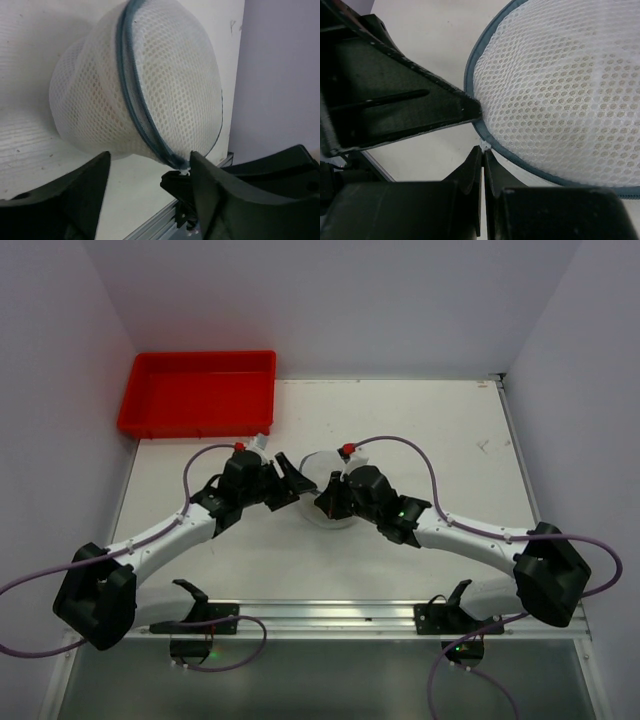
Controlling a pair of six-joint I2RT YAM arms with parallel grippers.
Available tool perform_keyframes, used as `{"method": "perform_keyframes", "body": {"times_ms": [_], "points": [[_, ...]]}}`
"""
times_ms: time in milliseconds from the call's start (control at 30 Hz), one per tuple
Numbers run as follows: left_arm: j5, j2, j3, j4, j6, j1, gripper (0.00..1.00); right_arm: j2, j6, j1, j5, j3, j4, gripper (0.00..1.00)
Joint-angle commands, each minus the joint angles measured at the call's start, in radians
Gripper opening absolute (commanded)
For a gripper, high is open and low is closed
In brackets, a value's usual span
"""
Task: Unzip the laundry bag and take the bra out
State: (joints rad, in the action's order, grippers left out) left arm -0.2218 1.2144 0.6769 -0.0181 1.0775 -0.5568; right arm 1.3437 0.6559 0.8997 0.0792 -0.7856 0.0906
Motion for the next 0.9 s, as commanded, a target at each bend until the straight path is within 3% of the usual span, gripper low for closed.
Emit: {"method": "perform_keyframes", "body": {"times_ms": [0, 67, 133, 233, 433, 633, 767, 867], "points": [[0.061, 0.033, 0.047, 0.081, 0.039, -0.005, 0.61, -0.023, 0.014, 0.007, 0.019, -0.020, 0.029, 0.00], [0.068, 0.049, 0.059, 0.083, 0.035, -0.005, 0.41, -0.041, 0.011, 0.007, 0.036, -0.003, 0.024, 0.00], [0.084, 0.060, 0.064, 0.081, 0.030, -0.006, 0.29, -0.052, 0.002, 0.007, 0.040, 0.011, 0.015, 0.00], [0.084, 0.086, 0.073, 0.086, 0.018, -0.003, 0.00, -0.077, -0.010, 0.007, 0.047, 0.028, -0.005, 0.00], [0.088, 0.096, 0.088, 0.023, -0.115, 0.053, 0.00, -0.204, -0.093, 0.001, 0.143, 0.107, -0.083, 0.00], [-0.077, 0.166, 0.191, -0.083, -0.390, 0.205, 0.00, -0.304, -0.174, -0.002, 0.146, 0.120, -0.189, 0.00], [-0.129, 0.266, 0.328, -0.198, -0.629, 0.218, 0.00, -0.285, -0.196, -0.004, 0.091, 0.088, -0.218, 0.00], [-0.146, 0.271, 0.356, -0.218, -0.595, 0.227, 0.18, -0.246, -0.162, -0.002, 0.013, 0.056, -0.184, 0.00]]}}
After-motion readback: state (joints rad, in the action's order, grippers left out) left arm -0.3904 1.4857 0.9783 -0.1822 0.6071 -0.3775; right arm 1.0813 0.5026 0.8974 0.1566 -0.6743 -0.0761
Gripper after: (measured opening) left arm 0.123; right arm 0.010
